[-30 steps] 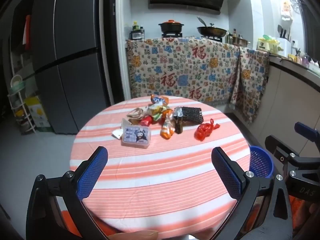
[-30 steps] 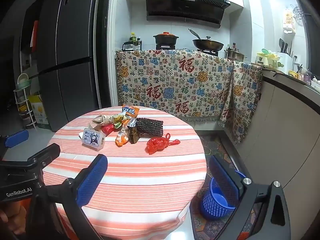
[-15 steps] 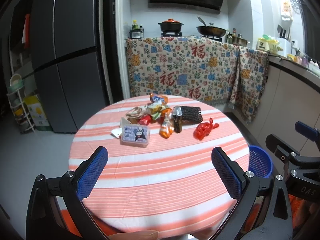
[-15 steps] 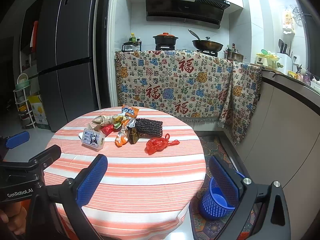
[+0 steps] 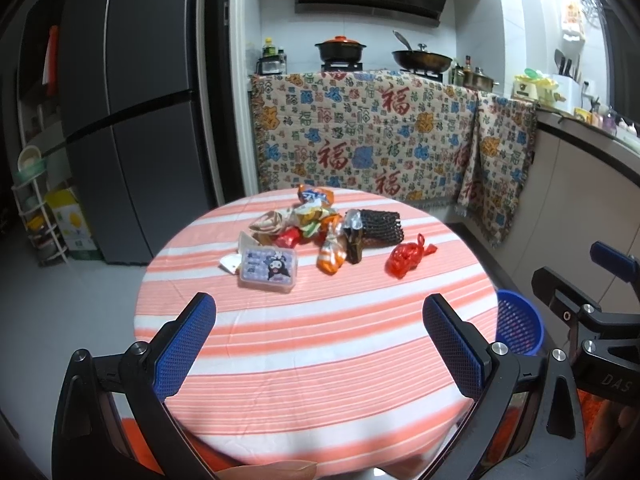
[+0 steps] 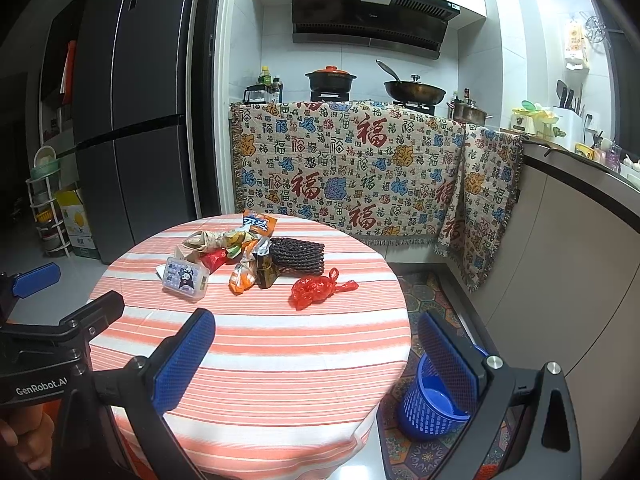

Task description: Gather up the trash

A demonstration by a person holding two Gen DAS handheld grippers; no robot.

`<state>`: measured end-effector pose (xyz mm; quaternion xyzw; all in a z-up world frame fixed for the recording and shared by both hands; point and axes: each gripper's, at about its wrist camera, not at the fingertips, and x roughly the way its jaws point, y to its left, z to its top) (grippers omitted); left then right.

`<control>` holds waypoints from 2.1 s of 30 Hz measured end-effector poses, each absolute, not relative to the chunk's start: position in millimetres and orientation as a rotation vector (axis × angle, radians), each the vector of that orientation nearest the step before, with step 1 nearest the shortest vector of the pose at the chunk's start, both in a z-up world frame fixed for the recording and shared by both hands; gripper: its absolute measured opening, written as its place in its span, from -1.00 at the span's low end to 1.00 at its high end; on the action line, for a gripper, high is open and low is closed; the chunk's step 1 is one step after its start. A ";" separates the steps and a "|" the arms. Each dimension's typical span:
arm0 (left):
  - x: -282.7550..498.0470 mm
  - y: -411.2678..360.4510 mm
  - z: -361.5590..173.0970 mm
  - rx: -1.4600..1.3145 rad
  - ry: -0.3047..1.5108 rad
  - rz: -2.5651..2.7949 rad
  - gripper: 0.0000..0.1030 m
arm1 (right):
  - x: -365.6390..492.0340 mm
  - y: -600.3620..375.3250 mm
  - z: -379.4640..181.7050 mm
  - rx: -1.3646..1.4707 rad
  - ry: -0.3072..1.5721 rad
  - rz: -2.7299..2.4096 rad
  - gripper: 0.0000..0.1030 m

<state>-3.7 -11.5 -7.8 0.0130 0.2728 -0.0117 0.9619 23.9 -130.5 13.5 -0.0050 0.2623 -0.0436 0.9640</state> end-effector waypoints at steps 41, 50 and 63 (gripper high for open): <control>-3.6 -16.7 -8.0 0.022 0.559 -0.035 0.99 | 27.0 -128.8 15.7 -0.017 0.528 -0.097 1.00; -3.6 -17.2 -8.1 0.021 0.559 -0.035 0.99 | 27.7 -129.8 14.7 -0.019 0.528 -0.099 1.00; -1.3 -16.7 -10.9 0.022 0.564 -0.036 0.99 | 27.3 -129.0 13.6 -0.018 0.530 -0.101 1.00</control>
